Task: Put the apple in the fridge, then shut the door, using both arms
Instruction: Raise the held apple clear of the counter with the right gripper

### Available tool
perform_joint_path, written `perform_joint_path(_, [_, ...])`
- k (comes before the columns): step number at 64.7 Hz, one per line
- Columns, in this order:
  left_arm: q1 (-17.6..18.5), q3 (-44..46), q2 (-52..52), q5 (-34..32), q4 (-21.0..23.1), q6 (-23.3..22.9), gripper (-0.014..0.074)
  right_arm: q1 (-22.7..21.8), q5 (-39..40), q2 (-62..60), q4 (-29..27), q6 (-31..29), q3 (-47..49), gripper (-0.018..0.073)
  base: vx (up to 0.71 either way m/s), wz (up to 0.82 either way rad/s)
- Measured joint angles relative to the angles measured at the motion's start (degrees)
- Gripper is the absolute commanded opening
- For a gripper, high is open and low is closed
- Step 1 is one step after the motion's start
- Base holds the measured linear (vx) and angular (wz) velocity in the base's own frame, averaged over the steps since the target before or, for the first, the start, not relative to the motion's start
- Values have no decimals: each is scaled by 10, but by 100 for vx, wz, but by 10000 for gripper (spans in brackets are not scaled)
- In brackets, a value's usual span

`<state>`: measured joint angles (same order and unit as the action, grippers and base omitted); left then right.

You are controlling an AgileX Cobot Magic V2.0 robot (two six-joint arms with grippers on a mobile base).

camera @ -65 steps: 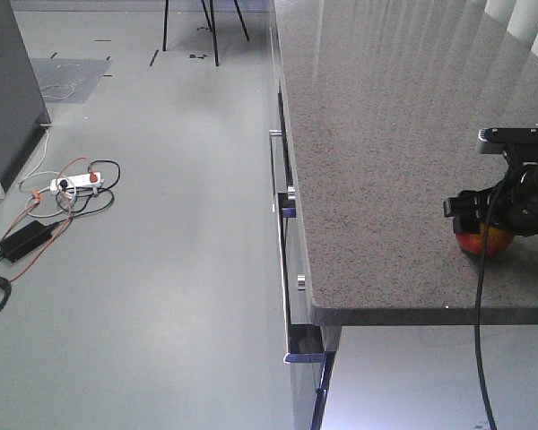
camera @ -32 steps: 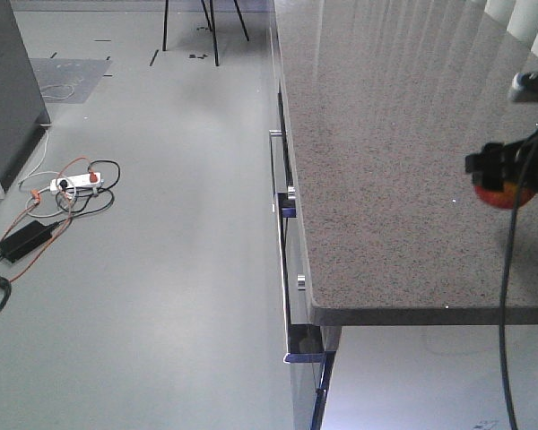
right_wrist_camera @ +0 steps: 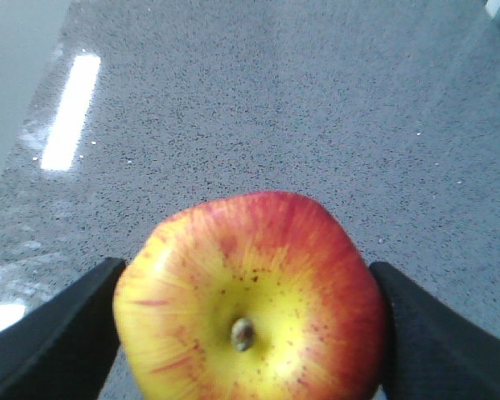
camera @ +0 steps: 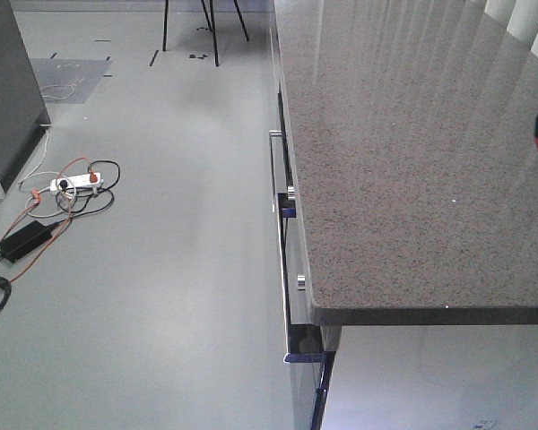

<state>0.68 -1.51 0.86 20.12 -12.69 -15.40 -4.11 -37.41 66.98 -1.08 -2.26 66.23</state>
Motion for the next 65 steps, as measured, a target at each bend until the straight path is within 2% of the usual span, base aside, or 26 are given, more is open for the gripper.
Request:
perform_joint_path(34, [0,0,0,0,0,0,-5,0,-4,-262,-25,8,-257,132,0,0])
perform_joint_path(47, [0,0,0,0,0,0,-5,0,-19,-327,-26,8,-286,132,0,0])
perform_joint_path(65, [0,0,0,0,0,0,-5,0,-41,-340,-26,8,-287,132,0,0])
